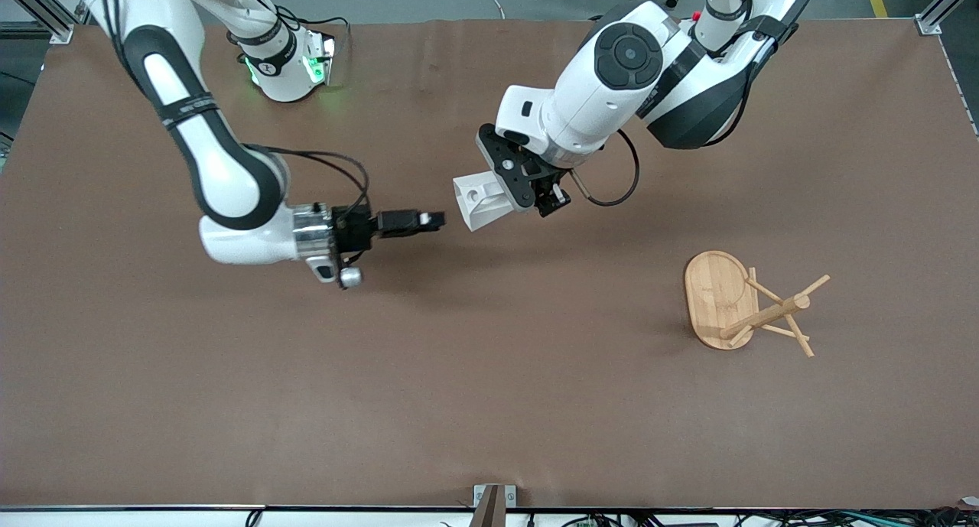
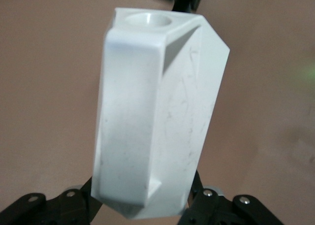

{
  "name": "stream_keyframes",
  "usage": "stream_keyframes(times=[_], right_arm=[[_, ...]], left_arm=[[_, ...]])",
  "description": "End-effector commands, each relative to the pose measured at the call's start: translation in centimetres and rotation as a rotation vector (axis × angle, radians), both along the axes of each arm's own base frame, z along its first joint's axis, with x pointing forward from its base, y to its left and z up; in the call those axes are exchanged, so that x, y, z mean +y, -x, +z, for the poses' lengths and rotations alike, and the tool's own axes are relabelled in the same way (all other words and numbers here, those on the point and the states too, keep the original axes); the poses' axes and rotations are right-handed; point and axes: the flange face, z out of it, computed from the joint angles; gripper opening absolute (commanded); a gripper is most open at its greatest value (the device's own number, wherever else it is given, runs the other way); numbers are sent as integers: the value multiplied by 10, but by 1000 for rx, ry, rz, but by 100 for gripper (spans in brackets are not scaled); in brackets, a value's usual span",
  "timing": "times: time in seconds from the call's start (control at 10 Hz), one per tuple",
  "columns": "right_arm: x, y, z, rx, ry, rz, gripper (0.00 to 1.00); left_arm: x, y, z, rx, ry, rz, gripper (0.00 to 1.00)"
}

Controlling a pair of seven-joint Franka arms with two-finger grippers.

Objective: Hang cup on rack
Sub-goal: 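Open the right gripper and withdraw it while the left gripper carries the cup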

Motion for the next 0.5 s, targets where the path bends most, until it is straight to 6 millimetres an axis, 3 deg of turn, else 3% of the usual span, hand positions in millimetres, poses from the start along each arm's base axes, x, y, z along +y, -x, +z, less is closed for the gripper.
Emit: stream_keyframes(times=[0.0,0.2,0.4], right_arm=[[-42,-23,33,59,189,-28,100],[-99,-30,61,4,516,-20,100],[-160,-34,72,-90,786,19,100]], left_arm=[[-1,-1,-14,6,-18,6,10],[3,-2,-14,6,-19,12,4],[15,0,-20,-9,-37,37,0]])
